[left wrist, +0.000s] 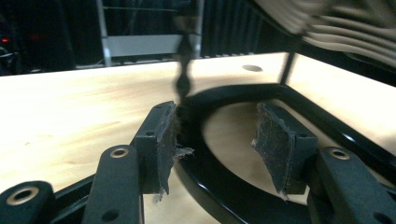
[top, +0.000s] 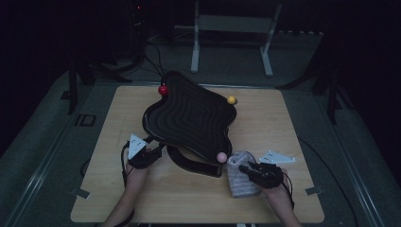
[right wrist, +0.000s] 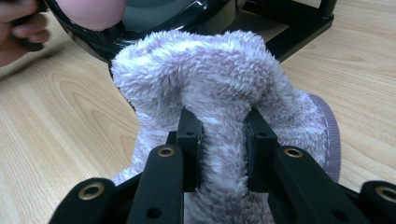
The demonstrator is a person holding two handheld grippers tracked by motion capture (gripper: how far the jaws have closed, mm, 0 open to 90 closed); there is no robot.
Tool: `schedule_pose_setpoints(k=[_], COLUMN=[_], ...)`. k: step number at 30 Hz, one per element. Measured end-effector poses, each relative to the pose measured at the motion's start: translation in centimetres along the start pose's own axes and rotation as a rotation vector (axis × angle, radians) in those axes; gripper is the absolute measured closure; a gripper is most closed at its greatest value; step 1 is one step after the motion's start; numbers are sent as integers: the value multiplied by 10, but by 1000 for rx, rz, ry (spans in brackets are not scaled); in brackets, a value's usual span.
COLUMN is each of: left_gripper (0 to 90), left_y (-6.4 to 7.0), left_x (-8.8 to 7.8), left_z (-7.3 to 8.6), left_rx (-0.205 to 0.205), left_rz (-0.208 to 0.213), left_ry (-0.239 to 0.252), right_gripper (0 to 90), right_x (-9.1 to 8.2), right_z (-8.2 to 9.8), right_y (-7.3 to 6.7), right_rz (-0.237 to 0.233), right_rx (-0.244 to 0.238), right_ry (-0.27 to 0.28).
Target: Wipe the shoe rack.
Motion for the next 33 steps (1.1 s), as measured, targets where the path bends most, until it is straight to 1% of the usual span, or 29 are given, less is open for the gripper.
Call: schedule_pose_setpoints(k=[2,4,7,8,11,13,15,16,17,18,19,20,21,22,23,25,30,33], left_gripper=[482,487,498,499,498,499,530,547,568,593,653,677,715,740,740,744,745,746], left_y=[-4,-5,-8,-9,-11,-12,-12,-11,-12,-12,-12,-12,-13,-14,-14,-14,-13,-12], left_x=[9,19,31,34,45,52,58,60,62,64,65,67,67,67,67,67,63,58], left_z=[2,4,4,3,-2,-4,-7,-8,-10,-11,-11,-11,-12,-12,-11,-11,-11,-10], left_rx=[-13,-18,-6,0,6,26,42,53,55,45,48,67,67,65,54,54,19,22], left_rz=[13,24,19,17,41,51,59,56,44,40,31,14,9,12,16,16,9,15], left_ry=[-10,-39,-73,-67,-64,-50,-33,-21,-10,-7,-7,-8,-4,-2,5,3,10,5], right_gripper=[726,726,726,726,726,726,726,726,726,726,726,726,726,726,726,726,726,726], right_x=[0,0,0,0,0,0,0,0,0,0,0,0,0,0,0,-1,-2,-2], right_z=[0,0,0,1,1,1,1,1,2,2,2,2,2,2,2,2,2,2], right_y=[0,0,1,1,1,1,1,1,1,1,1,2,2,3,3,4,5,5], right_rz=[-2,-2,-4,-4,-3,-3,-1,-2,-2,-2,-1,-2,-3,-2,-2,-2,4,5], right_rx=[2,2,4,4,2,1,-2,-3,-3,-1,0,0,1,4,6,7,7,-1], right_ry=[1,1,1,0,0,1,-2,-2,-3,-4,-3,-1,-2,-1,-1,2,-1,-2])
Point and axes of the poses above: each handheld gripper's, and its own axes: x roughly forward along the jaws, z roughly out of its underside, y roughly to its right, the point moved 7 cm from there along x, roughly forward along the jaws, and after that the axes turned 4 degrees about y, right-handed, at the moved point
